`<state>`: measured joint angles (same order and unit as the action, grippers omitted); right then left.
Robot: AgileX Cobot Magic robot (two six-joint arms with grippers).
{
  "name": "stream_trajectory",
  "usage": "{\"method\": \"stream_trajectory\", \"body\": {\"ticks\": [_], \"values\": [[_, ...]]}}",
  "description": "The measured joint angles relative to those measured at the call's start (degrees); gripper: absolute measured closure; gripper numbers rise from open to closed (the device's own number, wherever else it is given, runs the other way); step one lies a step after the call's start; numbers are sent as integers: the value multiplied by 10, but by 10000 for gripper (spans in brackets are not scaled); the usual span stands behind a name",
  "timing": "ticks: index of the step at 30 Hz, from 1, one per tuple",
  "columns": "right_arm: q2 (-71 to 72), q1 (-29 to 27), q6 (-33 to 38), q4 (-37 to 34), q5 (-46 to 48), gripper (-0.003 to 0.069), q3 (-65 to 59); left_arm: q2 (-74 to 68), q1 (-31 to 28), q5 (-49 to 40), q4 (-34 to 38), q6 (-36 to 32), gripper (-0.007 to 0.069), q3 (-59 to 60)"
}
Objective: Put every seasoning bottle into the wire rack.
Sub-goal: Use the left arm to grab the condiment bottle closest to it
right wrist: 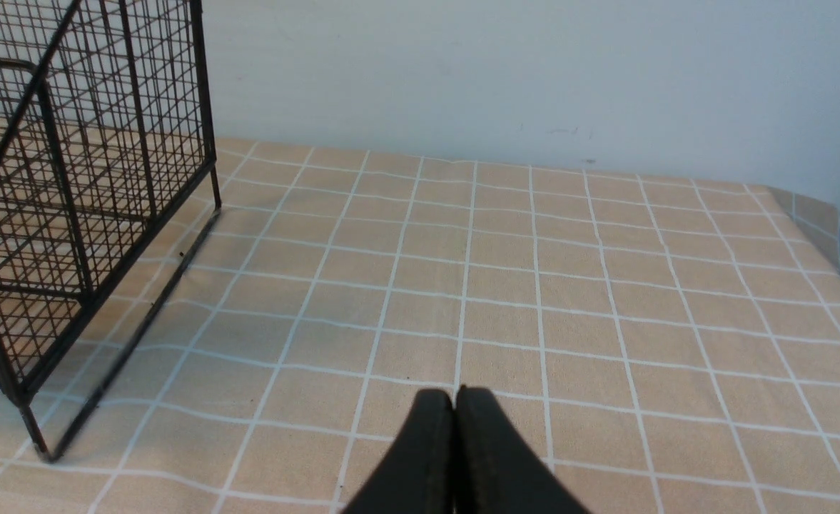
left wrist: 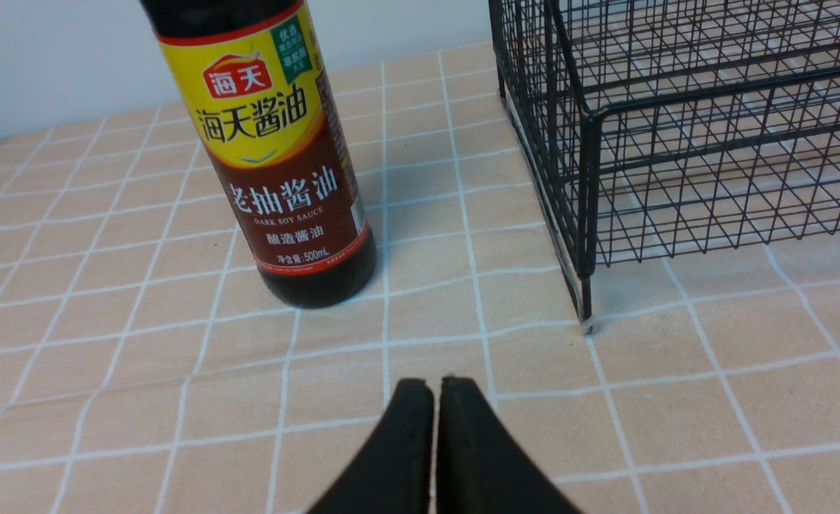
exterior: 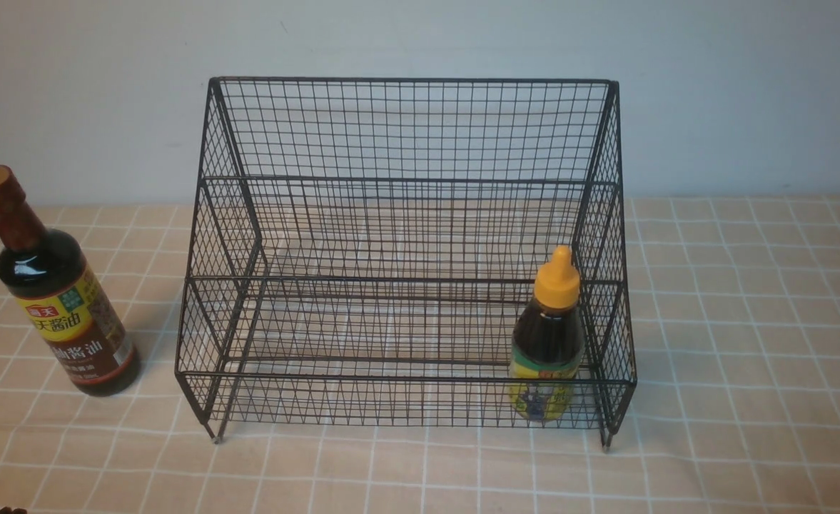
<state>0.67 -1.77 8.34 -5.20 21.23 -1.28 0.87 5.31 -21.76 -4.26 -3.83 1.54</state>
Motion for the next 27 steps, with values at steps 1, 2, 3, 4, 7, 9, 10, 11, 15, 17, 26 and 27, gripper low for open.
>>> {"method": "stream_trajectory", "body": {"ticks": [1, 2, 3, 4, 7, 9, 10, 11, 15, 17, 26, 27], "values": [[0, 0, 0, 0, 0, 673, 0, 0, 0, 0, 0, 0, 631, 0], [0, 0, 0, 0, 0, 673, 0, 0, 0, 0, -4, 0, 631, 0], [0, 0, 0, 0, 0, 673, 0, 0, 0, 0, -4, 0, 631, 0], [0, 0, 0, 0, 0, 673, 0, 0, 0, 19, 6, 7, 631, 1], [0, 0, 0, 0, 0, 673, 0, 0, 0, 91, 52, 33, 631, 2], [0, 0, 0, 0, 0, 673, 0, 0, 0, 153, 74, 38, 631, 2], [0, 0, 0, 0, 0, 673, 0, 0, 0, 190, 82, 43, 631, 2], [0, 0, 0, 0, 0, 673, 0, 0, 0, 228, 85, 43, 631, 2], [0, 0, 0, 0, 0, 673, 0, 0, 0, 381, 93, 43, 631, 2], [0, 0, 0, 0, 0, 673, 0, -4, 0, 436, 97, 43, 631, 2], [0, 0, 0, 0, 0, 673, 0, -213, 0, 427, 154, 23, 631, -88], [0, 0, 0, 0, 0, 673, 0, -267, 0, 409, 155, 22, 631, -119]]}}
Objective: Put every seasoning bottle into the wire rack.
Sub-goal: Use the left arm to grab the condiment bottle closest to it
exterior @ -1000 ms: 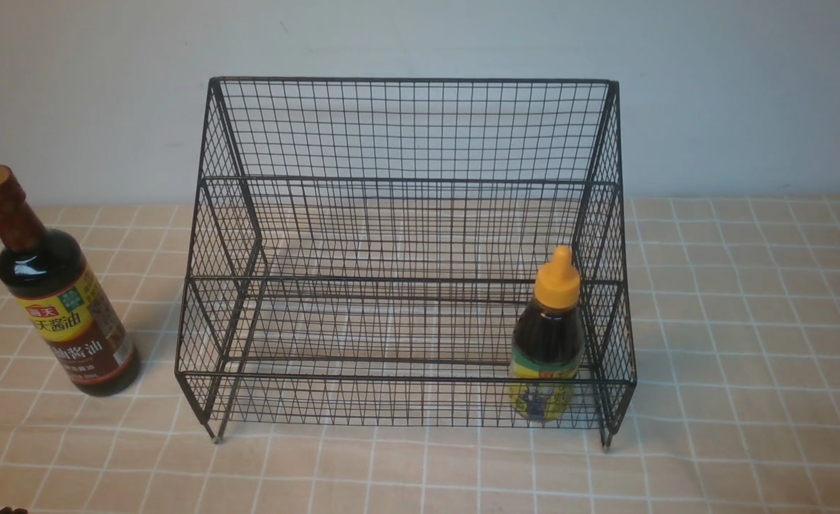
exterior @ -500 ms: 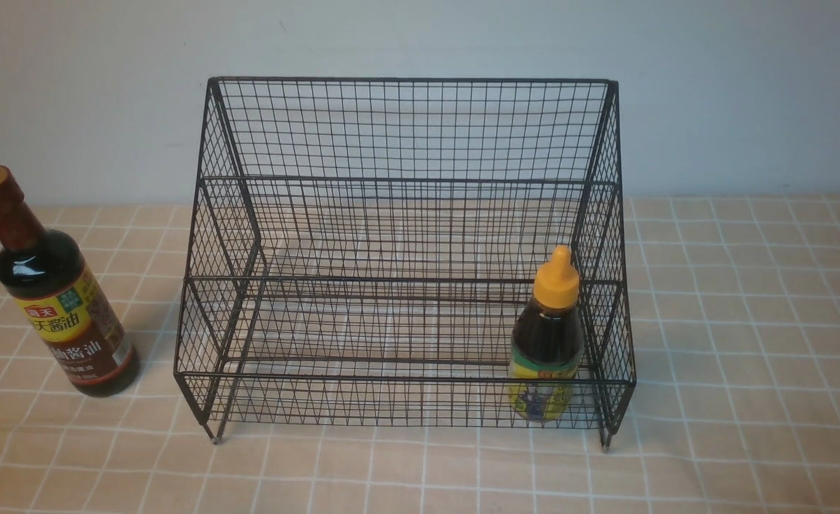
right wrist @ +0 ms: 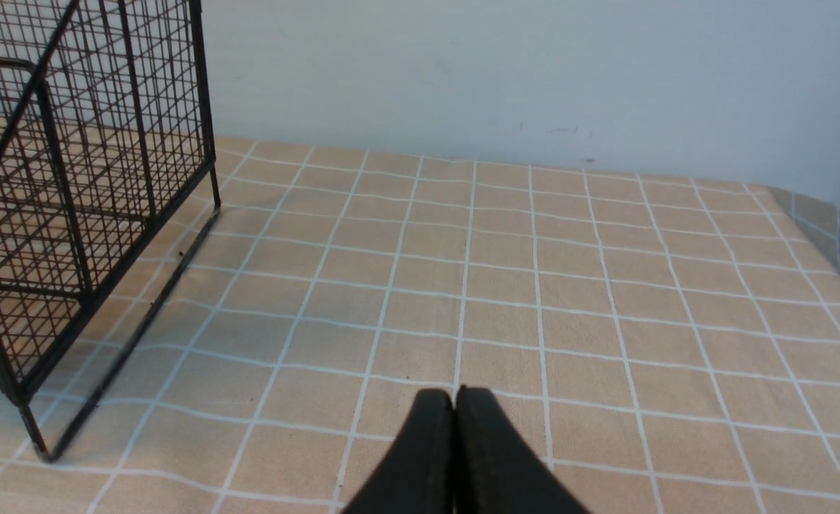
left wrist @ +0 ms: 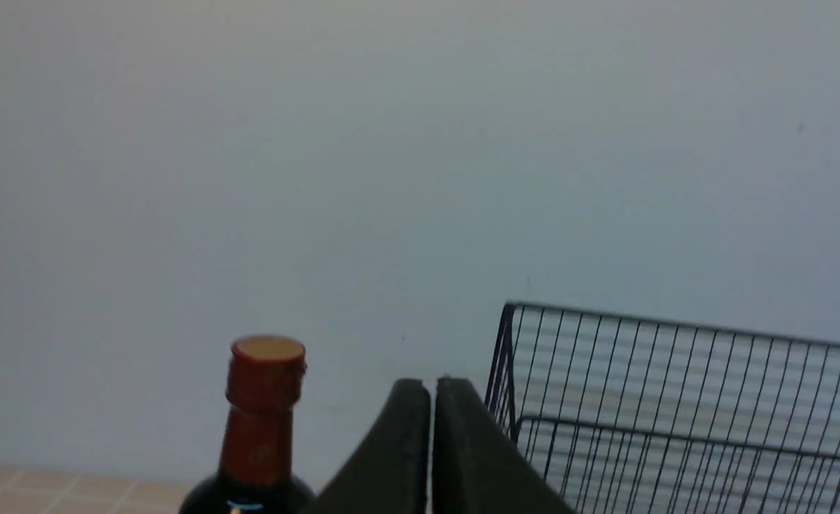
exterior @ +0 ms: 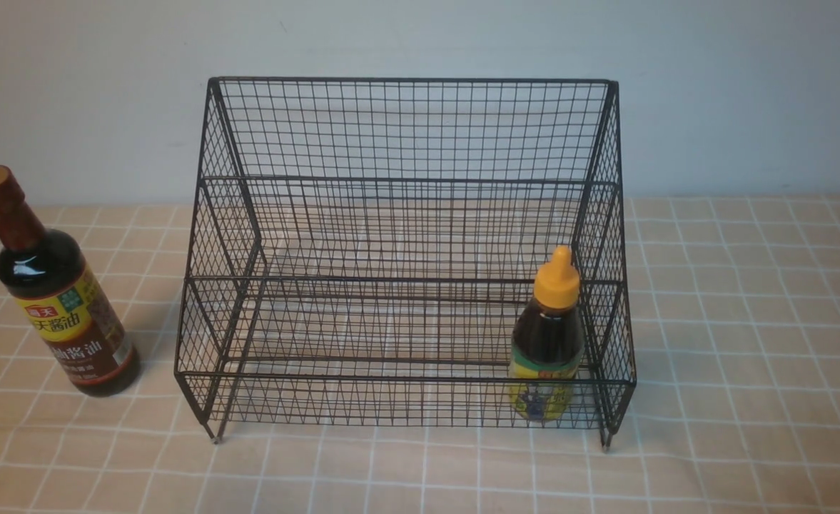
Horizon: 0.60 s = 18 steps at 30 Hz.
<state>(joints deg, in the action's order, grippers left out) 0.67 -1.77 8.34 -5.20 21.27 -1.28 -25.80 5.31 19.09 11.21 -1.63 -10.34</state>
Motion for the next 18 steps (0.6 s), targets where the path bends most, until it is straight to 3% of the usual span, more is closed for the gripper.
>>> {"method": "stream_trajectory", "body": {"ticks": [5, 9, 18], "values": [[0, 0, -1, 0, 0, 673, 0, -186, 0, -35, 0, -1, 631, -82], [0, 0, -1, 0, 0, 673, 0, -255, 0, -38, 0, -1, 631, -111], [0, 0, -2, 0, 0, 673, 0, -279, -60, 27, 2, -23, 631, -127]]}}
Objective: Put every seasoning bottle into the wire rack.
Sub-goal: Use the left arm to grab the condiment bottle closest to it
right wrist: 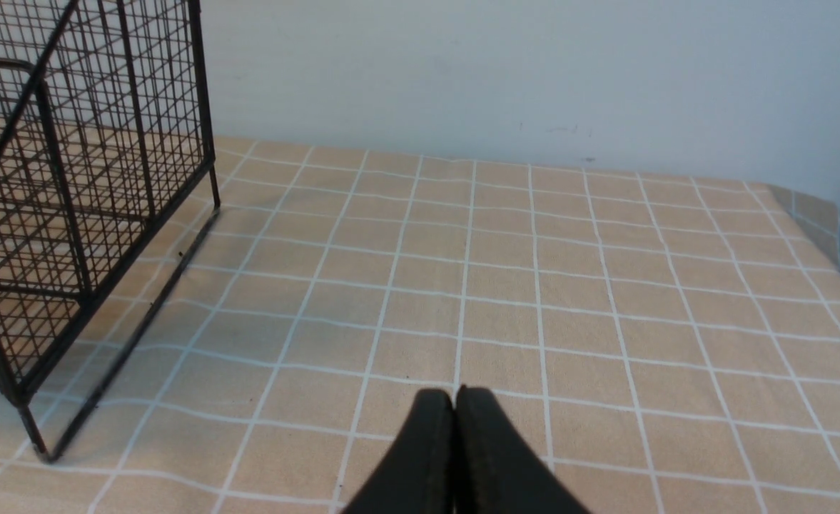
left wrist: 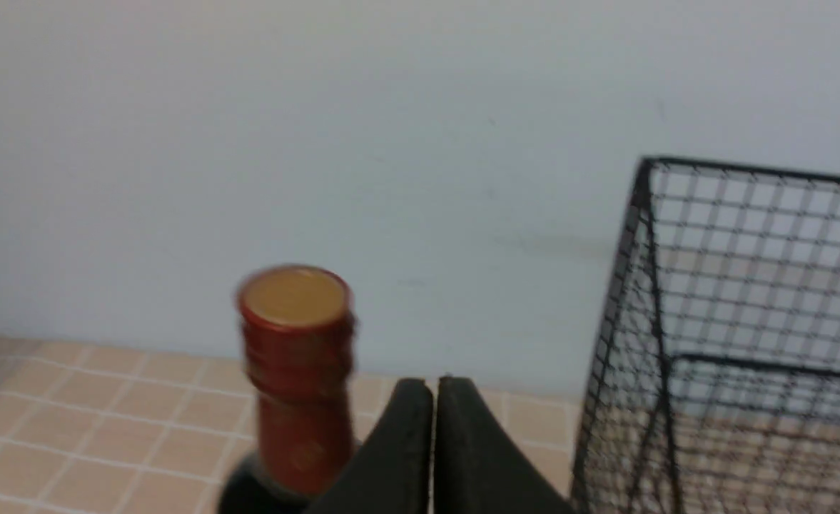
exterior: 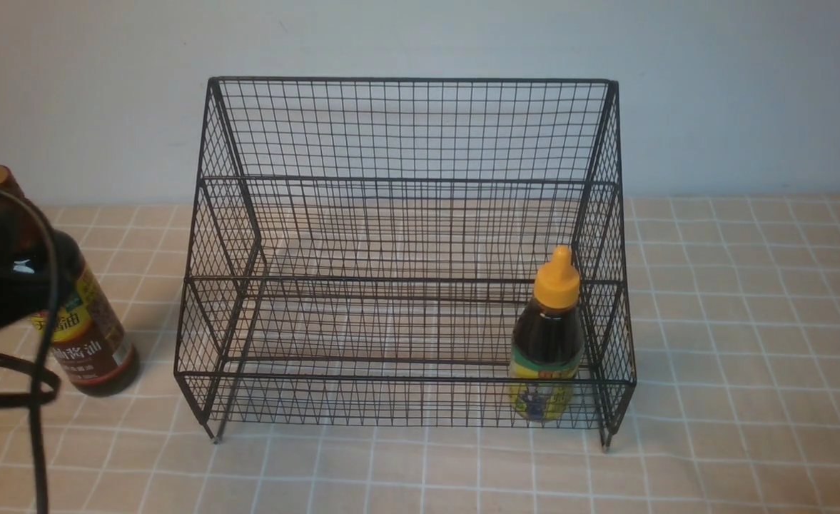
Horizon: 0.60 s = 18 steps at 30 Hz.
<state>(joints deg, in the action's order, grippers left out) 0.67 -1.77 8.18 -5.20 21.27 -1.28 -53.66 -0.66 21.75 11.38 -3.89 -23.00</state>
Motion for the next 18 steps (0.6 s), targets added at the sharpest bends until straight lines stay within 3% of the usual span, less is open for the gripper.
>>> {"method": "stream_trajectory", "body": {"ticks": [5, 10, 15, 18], "values": [[0, 0, 0, 0, 0, 673, 0, -4, -38, 20, -6, 0, 629, -7], [0, 0, 0, 0, 0, 673, 0, -32, -42, 28, -65, 0, 562, -29], [0, 0, 0, 0, 0, 673, 0, -78, -42, 40, -88, 1, 376, -47], [0, 0, 0, 0, 0, 673, 0, -112, -42, 69, -84, 1, 207, -59]]}}
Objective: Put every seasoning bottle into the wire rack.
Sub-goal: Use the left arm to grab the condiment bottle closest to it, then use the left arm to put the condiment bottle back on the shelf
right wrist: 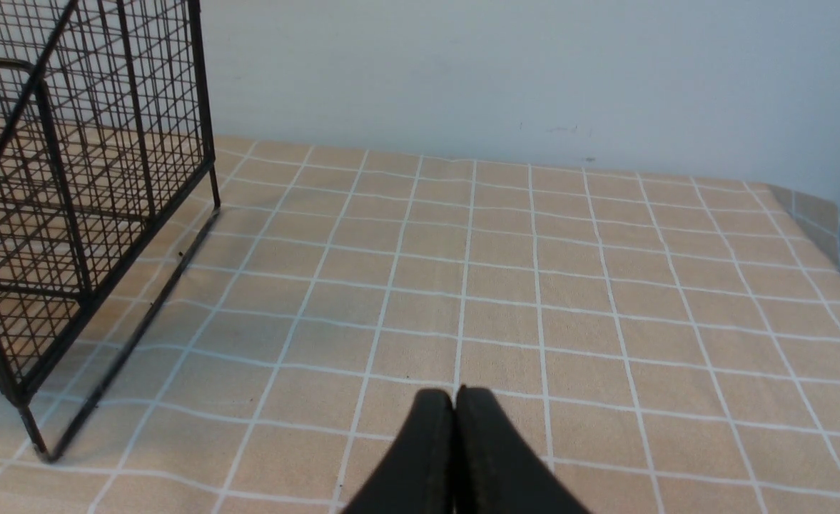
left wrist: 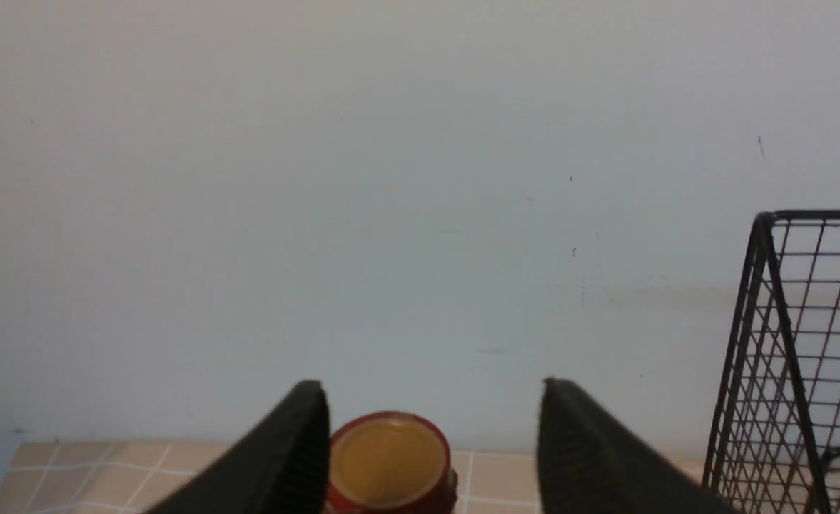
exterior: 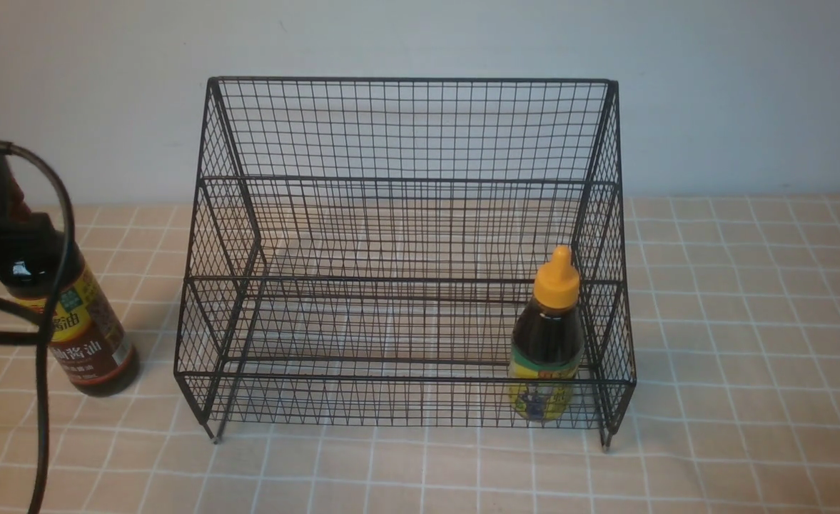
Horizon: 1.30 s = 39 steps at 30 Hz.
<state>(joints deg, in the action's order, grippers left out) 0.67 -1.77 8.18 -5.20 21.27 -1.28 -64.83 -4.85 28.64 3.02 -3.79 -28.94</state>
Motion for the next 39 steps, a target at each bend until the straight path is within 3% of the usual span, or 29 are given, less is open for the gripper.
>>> {"method": "stream_trajectory", "body": {"ticks": [2, 5, 13, 16, 19, 21, 22, 24, 30, 36, 39], "values": [[0, 0, 0, 0, 0, 673, 0, -22, 0, 19, 19, -1, 110, -7], [0, 0, 0, 0, 0, 673, 0, -44, 0, 38, 49, -8, 49, -9], [0, 0, 0, 0, 0, 673, 0, -126, 0, 94, 88, -34, 28, -9], [0, 0, 0, 0, 0, 673, 0, -162, 0, 123, 88, -33, 76, -10], [0, 0, 0, 0, 0, 673, 0, -177, 0, 132, 88, -28, 179, -10], [0, 0, 0, 0, 0, 673, 0, -178, 0, 134, 84, -29, 281, -10], [0, 0, 0, 0, 0, 673, 0, -175, 0, 131, 81, -22, 368, -11], [0, 0, 0, 0, 0, 673, 0, -169, 0, 123, 82, -23, 365, -11], [0, 0, 0, 0, 0, 673, 0, -99, 0, -2, 77, -35, 365, -16], [0, 0, 0, 0, 0, 673, 0, 22, 0, -209, 66, -50, 365, -111], [0, 0, 0, 0, 0, 673, 0, 56, 3, -260, 55, -51, 365, -156]]}}
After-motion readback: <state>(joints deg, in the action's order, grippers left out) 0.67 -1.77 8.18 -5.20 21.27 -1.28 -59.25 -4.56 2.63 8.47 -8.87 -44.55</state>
